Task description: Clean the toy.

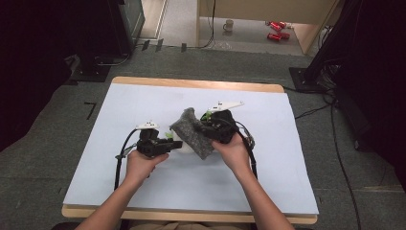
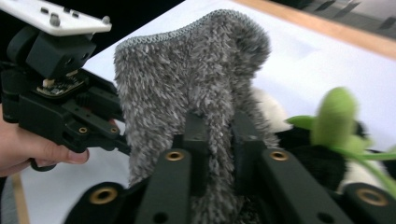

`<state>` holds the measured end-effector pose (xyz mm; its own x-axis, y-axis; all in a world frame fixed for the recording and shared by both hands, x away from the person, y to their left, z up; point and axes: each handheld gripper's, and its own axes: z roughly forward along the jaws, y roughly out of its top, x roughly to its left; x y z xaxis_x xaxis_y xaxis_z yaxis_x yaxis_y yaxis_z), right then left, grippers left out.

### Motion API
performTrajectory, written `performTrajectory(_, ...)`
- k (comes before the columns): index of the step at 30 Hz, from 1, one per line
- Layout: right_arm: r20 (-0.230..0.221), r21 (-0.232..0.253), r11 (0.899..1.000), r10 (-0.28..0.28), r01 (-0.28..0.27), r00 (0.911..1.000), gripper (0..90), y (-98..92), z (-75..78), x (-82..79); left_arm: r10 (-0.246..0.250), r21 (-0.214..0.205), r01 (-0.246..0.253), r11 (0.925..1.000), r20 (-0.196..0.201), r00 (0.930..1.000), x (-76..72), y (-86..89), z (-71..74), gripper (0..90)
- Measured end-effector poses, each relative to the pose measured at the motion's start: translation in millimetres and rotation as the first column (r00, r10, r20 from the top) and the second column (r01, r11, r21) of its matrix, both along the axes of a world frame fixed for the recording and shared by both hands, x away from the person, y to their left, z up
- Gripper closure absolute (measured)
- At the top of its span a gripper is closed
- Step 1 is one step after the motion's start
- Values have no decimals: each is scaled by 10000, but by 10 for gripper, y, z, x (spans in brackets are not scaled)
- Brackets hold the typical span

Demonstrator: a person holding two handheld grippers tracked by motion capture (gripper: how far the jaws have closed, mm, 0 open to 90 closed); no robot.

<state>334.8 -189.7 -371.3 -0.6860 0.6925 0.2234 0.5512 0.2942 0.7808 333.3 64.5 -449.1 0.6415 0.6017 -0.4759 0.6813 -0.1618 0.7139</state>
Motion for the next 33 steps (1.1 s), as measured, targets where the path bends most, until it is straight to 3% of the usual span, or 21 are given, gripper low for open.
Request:
performTrajectory(4,-357,113,9976,680,-677,9970,519,102,-72,32,104,11,-104,9999,-65,9999,4,13,-10,695)
performTrajectory(8,59,-456,9941,983,-980,9951,382,218,-101,1,179,39,-178,9998,-137,9997,-2,7,-1,695)
performTrajectory(12,768,-1585,9843,912,-781,9929,336,348,-151,-47,178,128,-176,9998,-206,9996,-29,-22,25,697)
performTrajectory(15,1237,-2232,9736,766,-475,9894,394,421,-208,-75,242,243,-237,9994,-208,9995,-37,-29,25,700)
performTrajectory(17,1722,-2766,9605,825,-322,9816,455,464,-261,-108,266,329,-259,9991,-194,9995,-41,-33,21,703)
performTrajectory(20,2078,-2963,9550,808,-160,9748,600,473,-287,-135,265,342,-258,9991,-197,9995,-41,-36,16,703)
performTrajectory(24,1768,-2615,9652,488,-8,9830,747,449,-226,-142,243,136,-241,9996,-210,9995,-36,-26,-3,703)
performTrajectory(27,1546,-1586,9873,304,-56,9875,758,413,-134,-149,160,124,-158,9998,-113,9998,-44,-35,4,702)
performTrajectory(29,1229,-1012,9942,499,-375,9912,756,443,-121,-150,130,180,-129,9998,-42,9999,-58,-56,6,701)
performTrajectory(31,1141,-1343,9898,626,-470,9915,755,502,-169,-149,157,280,-157,9995,-9,9999,-69,-66,11,702)
performTrajectory(33,1361,-1753,9837,634,-389,9887,757,519,-245,-143,155,230,-153,9996,-78,9998,-56,-56,-3,702)
